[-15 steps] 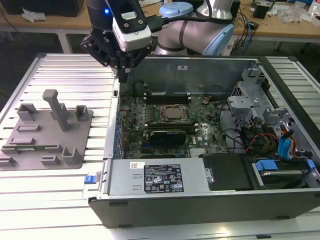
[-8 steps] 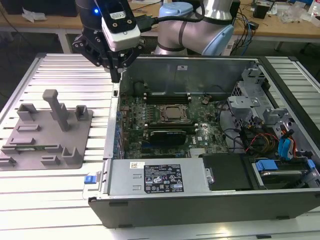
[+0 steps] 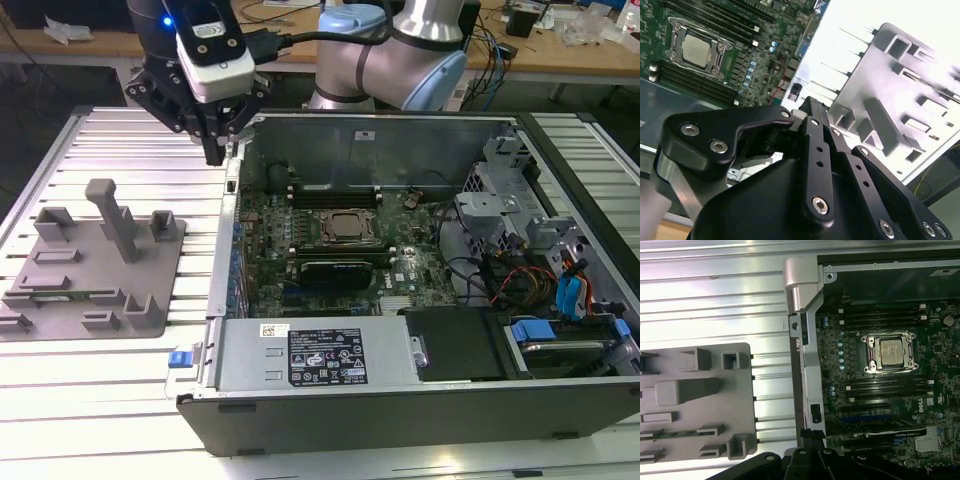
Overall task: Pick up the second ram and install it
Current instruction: 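Reach for the second ram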
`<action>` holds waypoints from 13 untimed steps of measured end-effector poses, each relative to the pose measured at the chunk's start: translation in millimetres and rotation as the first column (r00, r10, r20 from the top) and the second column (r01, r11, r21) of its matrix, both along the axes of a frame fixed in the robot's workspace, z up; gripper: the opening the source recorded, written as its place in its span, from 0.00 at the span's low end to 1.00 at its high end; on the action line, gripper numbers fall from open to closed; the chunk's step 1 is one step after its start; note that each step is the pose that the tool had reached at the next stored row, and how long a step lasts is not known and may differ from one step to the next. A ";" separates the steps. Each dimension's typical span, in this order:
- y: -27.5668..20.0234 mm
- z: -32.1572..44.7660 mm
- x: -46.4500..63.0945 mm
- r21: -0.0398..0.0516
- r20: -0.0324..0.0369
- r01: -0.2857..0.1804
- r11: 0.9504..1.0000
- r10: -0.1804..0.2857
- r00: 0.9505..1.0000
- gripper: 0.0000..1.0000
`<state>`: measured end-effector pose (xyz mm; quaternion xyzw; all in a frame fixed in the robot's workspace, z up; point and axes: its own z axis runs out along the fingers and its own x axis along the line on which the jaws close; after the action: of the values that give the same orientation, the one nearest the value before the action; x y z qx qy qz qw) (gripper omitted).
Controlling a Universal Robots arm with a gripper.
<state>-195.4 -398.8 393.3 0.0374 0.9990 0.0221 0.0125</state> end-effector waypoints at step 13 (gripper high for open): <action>0.0 0.0 -25.6 0.000 0.000 0.000 1.000 0.000 1.000 0.08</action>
<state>-221.0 -398.9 393.3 0.0374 0.9990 0.0221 0.0125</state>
